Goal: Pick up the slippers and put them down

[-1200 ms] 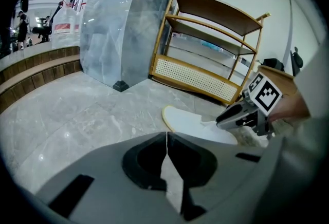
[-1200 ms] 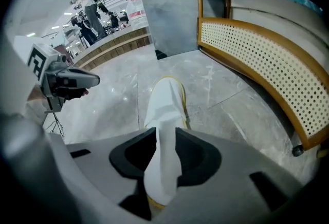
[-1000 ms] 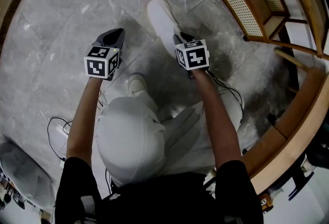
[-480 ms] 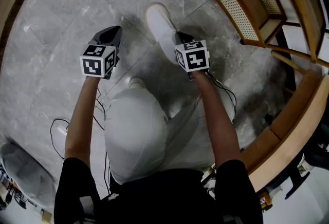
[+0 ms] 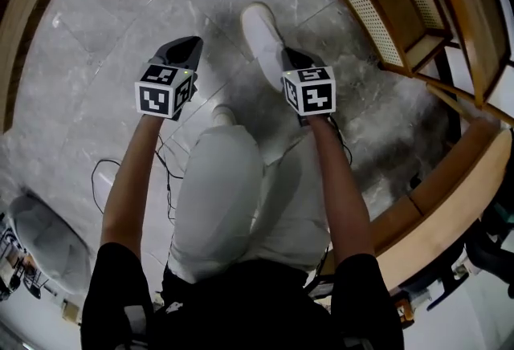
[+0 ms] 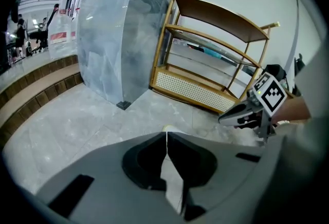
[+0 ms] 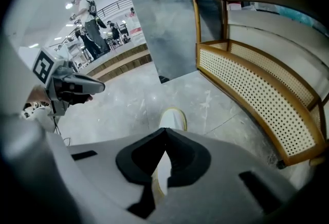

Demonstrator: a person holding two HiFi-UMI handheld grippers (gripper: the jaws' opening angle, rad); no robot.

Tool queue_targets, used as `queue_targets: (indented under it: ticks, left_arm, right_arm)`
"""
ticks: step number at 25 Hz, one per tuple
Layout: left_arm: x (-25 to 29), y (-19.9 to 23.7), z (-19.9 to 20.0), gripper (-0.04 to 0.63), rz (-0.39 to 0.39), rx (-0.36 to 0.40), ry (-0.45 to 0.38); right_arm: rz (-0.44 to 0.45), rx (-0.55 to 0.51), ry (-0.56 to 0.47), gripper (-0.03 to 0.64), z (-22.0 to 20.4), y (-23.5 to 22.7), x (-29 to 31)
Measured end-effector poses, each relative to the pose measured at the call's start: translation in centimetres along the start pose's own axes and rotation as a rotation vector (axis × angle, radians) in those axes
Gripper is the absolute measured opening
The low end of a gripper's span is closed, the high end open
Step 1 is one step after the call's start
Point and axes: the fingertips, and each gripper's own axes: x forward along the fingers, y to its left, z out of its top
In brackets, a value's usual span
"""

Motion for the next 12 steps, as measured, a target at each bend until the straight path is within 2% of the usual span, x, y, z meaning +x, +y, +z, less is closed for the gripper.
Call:
queue_targets:
  ticks: [7, 12]
  left_arm:
    - [-5.6, -3.0, 4.1, 0.008, -0.041, 0.033, 0.074]
    - [-9.3, -5.8, 8.9, 0.008, -0.077, 0.022, 0.039]
  right_arm:
    - [0.023, 0.041, -0.022, -0.002, 2.5, 1.6, -7.2]
    - [-0.008, 0.084, -0.032, -0.002, 3.9, 1.6, -13.1]
